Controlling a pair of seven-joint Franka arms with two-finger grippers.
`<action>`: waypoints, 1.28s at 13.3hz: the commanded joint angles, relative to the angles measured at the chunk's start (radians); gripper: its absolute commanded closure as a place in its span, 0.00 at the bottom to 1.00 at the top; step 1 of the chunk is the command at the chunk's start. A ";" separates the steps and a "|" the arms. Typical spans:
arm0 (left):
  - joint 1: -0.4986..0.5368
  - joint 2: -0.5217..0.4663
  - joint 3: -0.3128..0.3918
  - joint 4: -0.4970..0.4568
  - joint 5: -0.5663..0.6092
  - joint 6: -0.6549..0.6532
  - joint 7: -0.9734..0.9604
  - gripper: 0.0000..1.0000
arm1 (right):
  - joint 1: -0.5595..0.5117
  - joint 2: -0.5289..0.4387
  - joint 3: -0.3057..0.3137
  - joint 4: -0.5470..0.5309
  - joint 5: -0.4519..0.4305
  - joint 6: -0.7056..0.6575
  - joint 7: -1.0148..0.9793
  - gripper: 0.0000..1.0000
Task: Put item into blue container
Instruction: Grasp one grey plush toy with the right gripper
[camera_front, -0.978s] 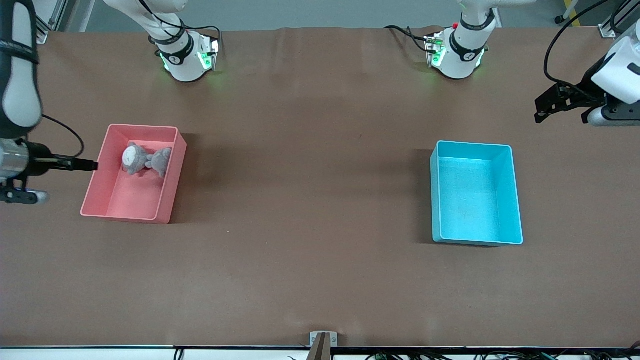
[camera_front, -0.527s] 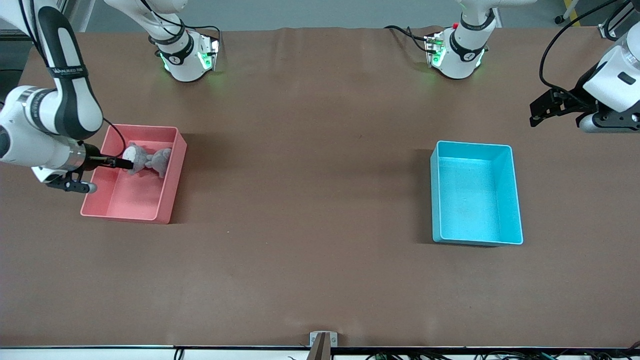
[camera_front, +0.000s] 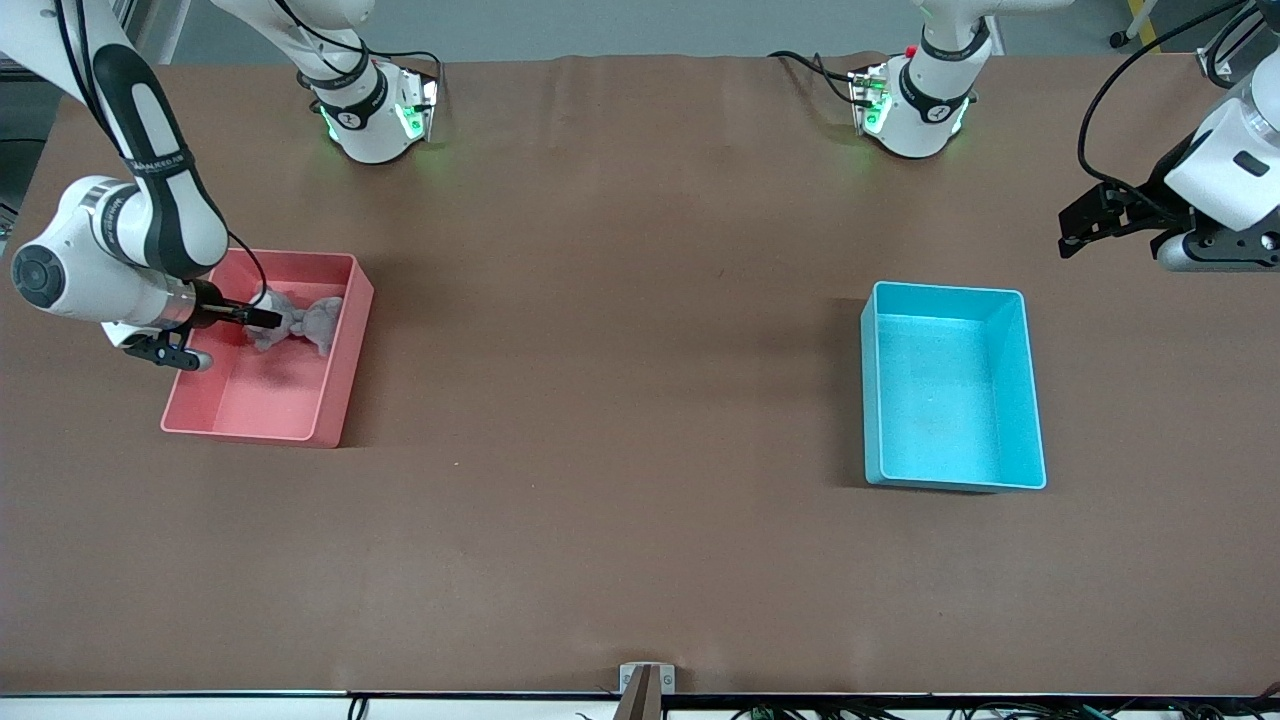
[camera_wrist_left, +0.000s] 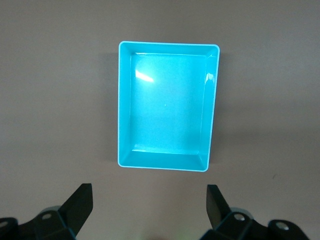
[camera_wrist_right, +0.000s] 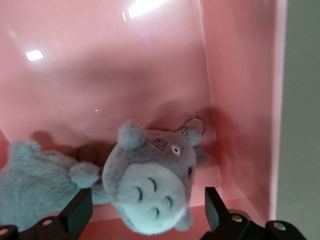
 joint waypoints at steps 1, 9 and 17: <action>0.004 0.006 0.000 0.020 -0.006 -0.004 0.012 0.00 | 0.003 0.002 0.016 -0.009 0.003 0.006 0.071 0.04; 0.006 0.006 0.000 0.020 -0.006 -0.002 0.012 0.00 | 0.021 0.014 0.014 0.001 0.003 0.000 0.100 0.97; 0.006 0.006 0.000 0.021 -0.006 0.001 0.012 0.00 | 0.033 0.014 0.016 0.159 -0.001 -0.225 0.106 1.00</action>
